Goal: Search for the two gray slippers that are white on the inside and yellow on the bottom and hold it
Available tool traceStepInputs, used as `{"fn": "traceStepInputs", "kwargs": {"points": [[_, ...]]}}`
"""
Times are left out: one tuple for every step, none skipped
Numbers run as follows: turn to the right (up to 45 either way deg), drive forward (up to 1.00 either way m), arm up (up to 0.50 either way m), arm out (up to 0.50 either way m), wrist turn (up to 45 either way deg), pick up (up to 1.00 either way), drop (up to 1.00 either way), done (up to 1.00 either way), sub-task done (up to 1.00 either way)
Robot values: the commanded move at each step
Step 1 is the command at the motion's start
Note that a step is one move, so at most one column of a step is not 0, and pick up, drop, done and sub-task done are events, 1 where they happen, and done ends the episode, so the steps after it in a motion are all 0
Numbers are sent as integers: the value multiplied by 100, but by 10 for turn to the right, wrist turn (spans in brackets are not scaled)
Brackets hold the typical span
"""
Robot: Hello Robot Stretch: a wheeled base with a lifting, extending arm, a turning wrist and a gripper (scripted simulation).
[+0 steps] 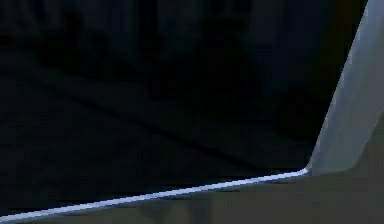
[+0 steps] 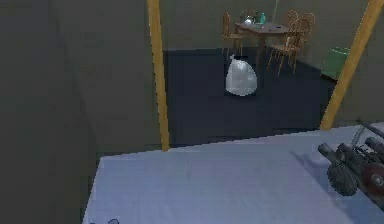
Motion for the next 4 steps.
{"fn": "traceStepInputs", "kwargs": {"points": [[-330,0,0,0,0,0,0,0,0],[0,0,10,0,0,0,0,0,0],[0,0,0,48,0,0,0,0,0],[0,0,0,0,450,0,0,0,0]]}}
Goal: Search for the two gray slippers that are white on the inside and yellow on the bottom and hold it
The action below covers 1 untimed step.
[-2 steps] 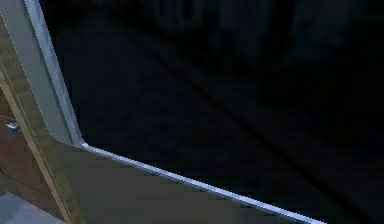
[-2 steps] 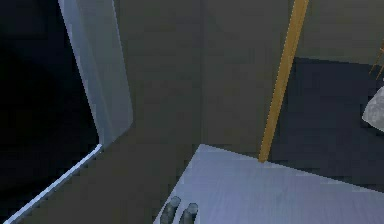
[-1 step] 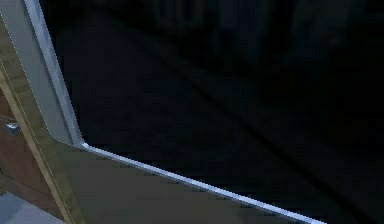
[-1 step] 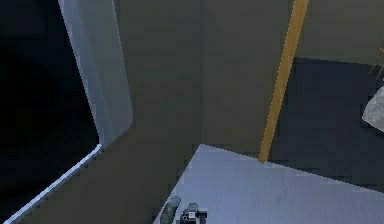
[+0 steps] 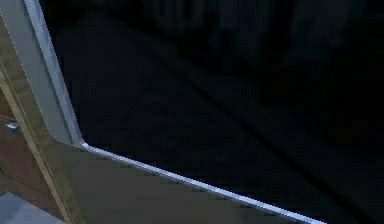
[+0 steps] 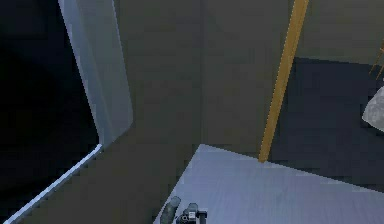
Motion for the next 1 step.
{"fn": "traceStepInputs", "kwargs": {"points": [[0,0,0,0,450,0,0,0,0]]}}
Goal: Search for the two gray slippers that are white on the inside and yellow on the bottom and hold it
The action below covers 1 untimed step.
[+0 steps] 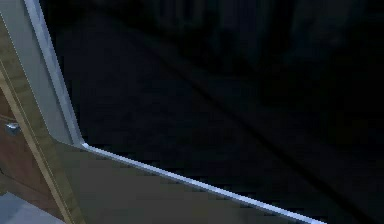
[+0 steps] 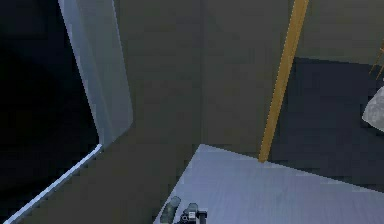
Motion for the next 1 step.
{"fn": "traceStepInputs", "kwargs": {"points": [[0,0,0,0,450,0,0,0,0]]}}
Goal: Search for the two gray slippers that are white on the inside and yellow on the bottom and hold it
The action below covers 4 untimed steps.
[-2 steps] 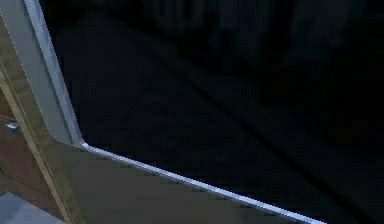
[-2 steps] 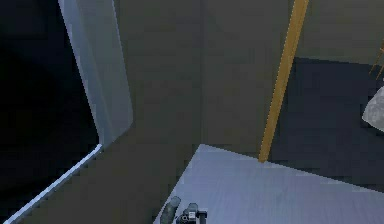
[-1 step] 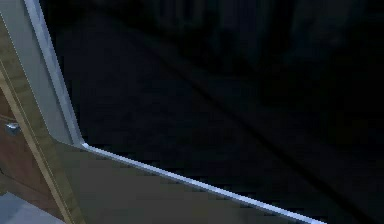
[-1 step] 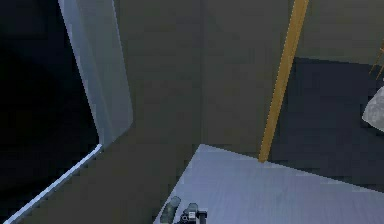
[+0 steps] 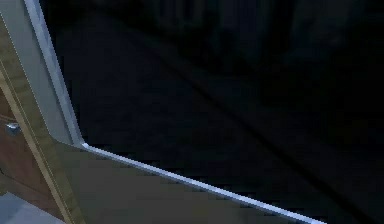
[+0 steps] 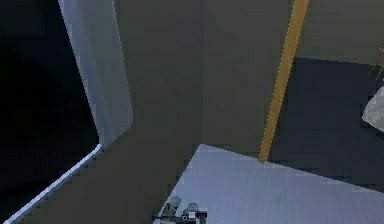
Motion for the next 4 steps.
{"fn": "traceStepInputs", "kwargs": {"points": [[0,0,0,0,360,0,0,0,0],[0,0,-30,0,0,0,0,0,0],[0,0,0,0,0,100,0,0,0],[0,0,10,0,0,0,0,0,0]]}}
